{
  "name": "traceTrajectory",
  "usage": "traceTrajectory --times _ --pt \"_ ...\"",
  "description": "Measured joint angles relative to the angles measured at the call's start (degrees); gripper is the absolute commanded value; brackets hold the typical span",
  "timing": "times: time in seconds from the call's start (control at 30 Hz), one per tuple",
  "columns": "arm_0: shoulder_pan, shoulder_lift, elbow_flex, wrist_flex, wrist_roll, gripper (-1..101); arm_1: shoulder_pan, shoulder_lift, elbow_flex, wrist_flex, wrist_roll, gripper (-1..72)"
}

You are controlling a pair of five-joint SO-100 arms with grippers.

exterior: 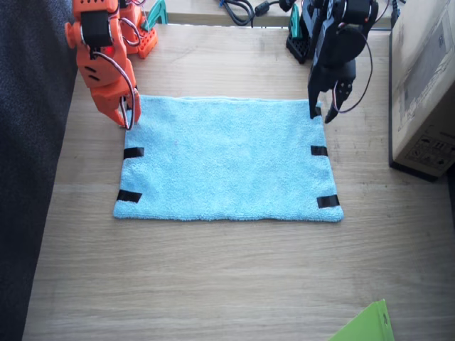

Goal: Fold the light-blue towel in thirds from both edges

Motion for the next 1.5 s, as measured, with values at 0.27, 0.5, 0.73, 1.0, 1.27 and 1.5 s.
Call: traceTrajectory --times 0.27,0.5,0.73,1.0,1.27,1.5 --pt "1.2 0.2 0.0 0.0 0.0 20 -1.4 -2.1 0.0 -0.1 -0.9 15.8" --pt "2.2 1.1 0.0 0.0 0.0 21 -3.1 -3.3 -0.1 -1.1 -2.3 17.1" --pt "0.7 1.2 0.0 0.0 0.9 21 -1.5 -3.9 -0.1 -1.2 -1.7 17.8" --pt "0.7 2.1 0.1 0.0 1.1 20 -1.5 -3.9 -1.1 -1.2 -2.1 18.6" --pt "0.6 1.9 0.1 0.0 1.1 20 -1.5 -5.1 -1.3 -1.2 -1.8 18.4" --pt "0.2 -1.1 0.1 0.0 1.1 20 -1.5 -5.1 -1.3 -1.2 -1.8 18.3"
